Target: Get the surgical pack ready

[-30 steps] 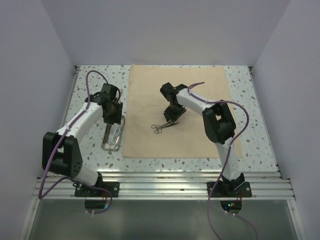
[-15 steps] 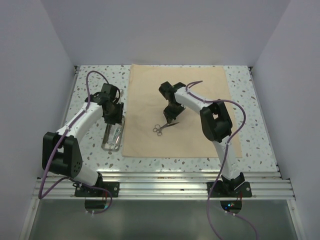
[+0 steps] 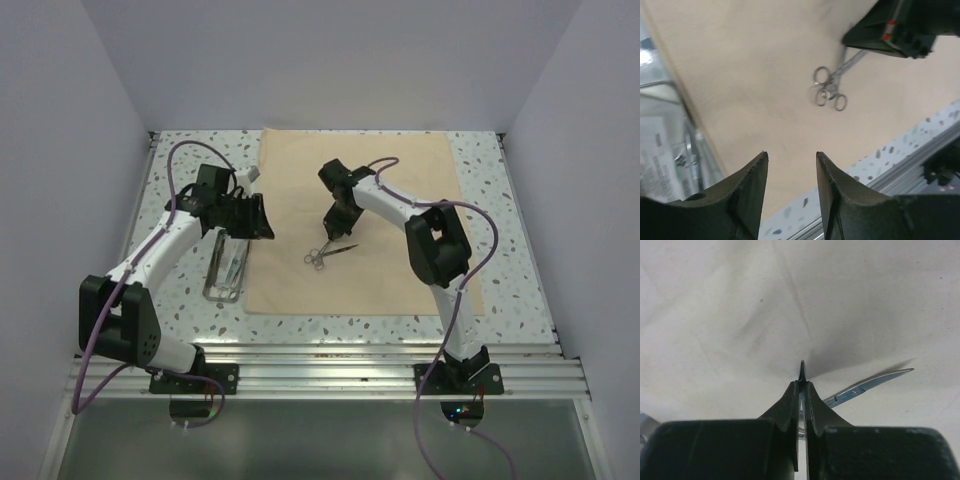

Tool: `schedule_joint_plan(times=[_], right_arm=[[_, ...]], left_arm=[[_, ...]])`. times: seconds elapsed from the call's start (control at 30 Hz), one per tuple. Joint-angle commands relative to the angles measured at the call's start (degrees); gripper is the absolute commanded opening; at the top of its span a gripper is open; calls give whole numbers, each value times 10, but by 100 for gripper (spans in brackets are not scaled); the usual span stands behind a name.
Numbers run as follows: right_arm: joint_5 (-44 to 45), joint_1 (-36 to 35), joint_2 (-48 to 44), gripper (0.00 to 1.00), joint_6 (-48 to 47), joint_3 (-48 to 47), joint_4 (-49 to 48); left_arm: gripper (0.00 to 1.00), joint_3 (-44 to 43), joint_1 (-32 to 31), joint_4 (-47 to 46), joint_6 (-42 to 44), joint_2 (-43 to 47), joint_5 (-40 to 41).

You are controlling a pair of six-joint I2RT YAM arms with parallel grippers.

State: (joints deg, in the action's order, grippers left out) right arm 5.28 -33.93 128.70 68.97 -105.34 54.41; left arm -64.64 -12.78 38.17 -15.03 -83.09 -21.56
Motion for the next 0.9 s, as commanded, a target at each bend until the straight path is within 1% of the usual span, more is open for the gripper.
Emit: schedule_joint_plan(times=[0.0, 0.03, 0.07, 0.17, 0.3, 0.47, 0.57, 0.77, 0.8, 0.87], right_arm=[[-27, 4, -71, 0, -83, 35, -85], [-27, 3, -81, 0, -93, 46, -114], [-31, 3, -92, 0, -98, 55, -123], [-28, 3, -100, 0, -132, 51, -123], [-51, 1, -123, 0, -167, 57, -148], [-87, -7, -144, 0, -179, 58, -163], [-102, -12, -151, 0, -176, 48, -164], [-116, -27, -159, 0, -176, 31, -167], [-118, -29, -159, 0, -176, 29, -168], [-121, -32, -159, 0, -176, 27, -169]], left_arm=[[48, 41, 2, -132, -75, 17, -160], [48, 51, 2, -156, -89, 16, -176], [49, 66, 2, -188, -104, 9, -189], [50, 75, 1, -220, -115, -14, -219], [50, 75, -8, -255, -139, -44, -241], [52, 73, -32, -300, -170, -80, -241], [52, 56, -45, -292, -169, -105, -228], [53, 52, -61, -326, -190, -134, -236], [52, 51, -64, -327, -190, -138, -240], [40, 49, -65, -327, -190, -145, -244]])
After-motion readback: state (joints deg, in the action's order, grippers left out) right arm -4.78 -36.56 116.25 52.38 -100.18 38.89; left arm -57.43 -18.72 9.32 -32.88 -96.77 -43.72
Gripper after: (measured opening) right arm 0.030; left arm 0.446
